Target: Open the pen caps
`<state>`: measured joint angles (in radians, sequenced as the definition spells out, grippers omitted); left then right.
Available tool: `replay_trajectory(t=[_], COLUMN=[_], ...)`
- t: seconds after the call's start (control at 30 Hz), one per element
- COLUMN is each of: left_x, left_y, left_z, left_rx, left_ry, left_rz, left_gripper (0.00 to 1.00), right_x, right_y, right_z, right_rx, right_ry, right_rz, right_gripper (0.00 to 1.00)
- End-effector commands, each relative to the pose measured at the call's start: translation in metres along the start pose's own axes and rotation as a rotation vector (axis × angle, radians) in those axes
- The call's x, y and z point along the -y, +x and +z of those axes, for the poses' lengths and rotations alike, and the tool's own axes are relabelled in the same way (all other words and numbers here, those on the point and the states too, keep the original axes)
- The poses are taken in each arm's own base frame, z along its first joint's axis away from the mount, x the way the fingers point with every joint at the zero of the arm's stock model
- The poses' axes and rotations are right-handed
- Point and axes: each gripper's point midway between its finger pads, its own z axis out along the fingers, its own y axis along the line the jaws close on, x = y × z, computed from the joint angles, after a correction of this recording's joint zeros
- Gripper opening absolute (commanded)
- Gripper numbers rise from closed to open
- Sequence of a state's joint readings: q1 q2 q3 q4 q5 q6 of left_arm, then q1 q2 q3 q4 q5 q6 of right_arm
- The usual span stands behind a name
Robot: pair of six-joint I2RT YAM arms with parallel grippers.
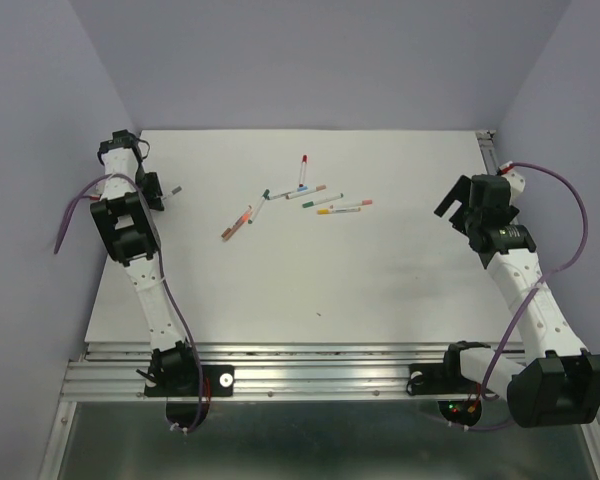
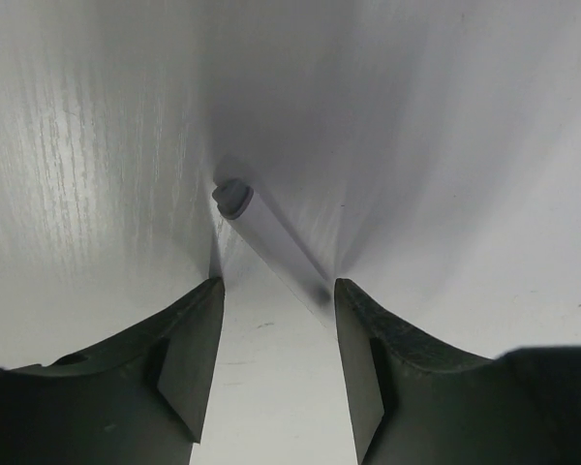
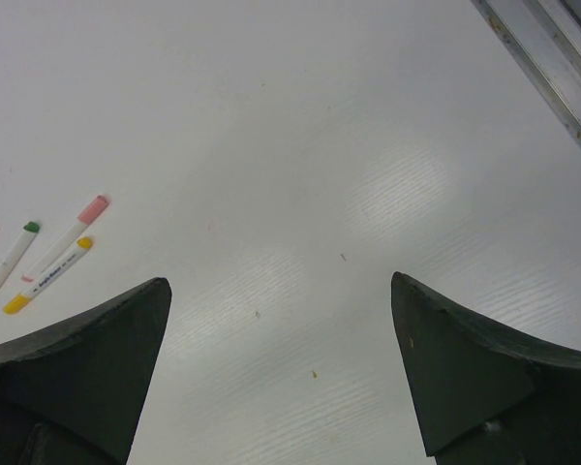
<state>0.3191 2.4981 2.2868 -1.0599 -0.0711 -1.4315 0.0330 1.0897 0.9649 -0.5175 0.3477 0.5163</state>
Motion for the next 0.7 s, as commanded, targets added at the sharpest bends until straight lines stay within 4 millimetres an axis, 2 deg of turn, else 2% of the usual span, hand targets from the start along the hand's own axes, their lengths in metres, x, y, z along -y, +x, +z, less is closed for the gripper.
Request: replay_trajectory(t=[0.0, 0.03, 0.1, 0.13, 0.33, 0.4, 0.43, 0.57, 0.6, 0.67], left_x=[-0.017, -0.019, -0.024, -0.026, -0.045, -0.051, -0.054, -0.051, -0.046, -0.042], left_y=[-0.016, -0.015, -0.013, -0.013, -0.013, -0.016, -0.019, -0.026, -0.028, -0.033], left_z=[0.011, 0.013, 0.018, 0.021, 0.034, 0.032, 0.033, 0.022, 0.008, 0.001], left_rx=[-0.023, -0.028, -0.042, -0.046, -0.033, -0.019, -0.007, 0.023, 0.035, 0.073], left_ry=[-0.08, -0.085, -0.103, -0.112, -0.171, -0.182, -0.188, -0.15, -0.117, -0.056], left_rz=[-0.052, -0.049, -0.04, -0.037, -0.002, 0.011, 0.025, 0.091, 0.098, 0.159], left_gripper=[0.59, 0.59, 0.52, 0.46, 0.24, 0.12, 0.0, 0.0, 0.0, 0.0], right_x=[0.005, 0.005, 0.006, 0.006, 0.007, 0.007, 0.007, 0.006, 0.005, 0.0], right_y=[-0.012, -0.012, -0.013, -0.014, -0.017, -0.018, -0.019, -0.021, -0.023, -0.022], right_z=[-0.004, -0.004, -0.005, -0.005, -0.009, -0.01, -0.011, -0.014, -0.016, -0.018], right_rx=[0.045, 0.047, 0.049, 0.051, 0.064, 0.069, 0.072, 0.082, 0.088, 0.086], right_ry=[0.029, 0.03, 0.032, 0.034, 0.032, 0.033, 0.032, 0.019, 0.01, -0.02], right_rz=[0.014, 0.013, 0.016, 0.015, 0.02, 0.023, 0.026, 0.035, 0.039, 0.055], right_gripper=[1.0, 1.0, 1.0, 1.0, 1.0, 1.0, 1.0, 1.0, 1.0, 1.0])
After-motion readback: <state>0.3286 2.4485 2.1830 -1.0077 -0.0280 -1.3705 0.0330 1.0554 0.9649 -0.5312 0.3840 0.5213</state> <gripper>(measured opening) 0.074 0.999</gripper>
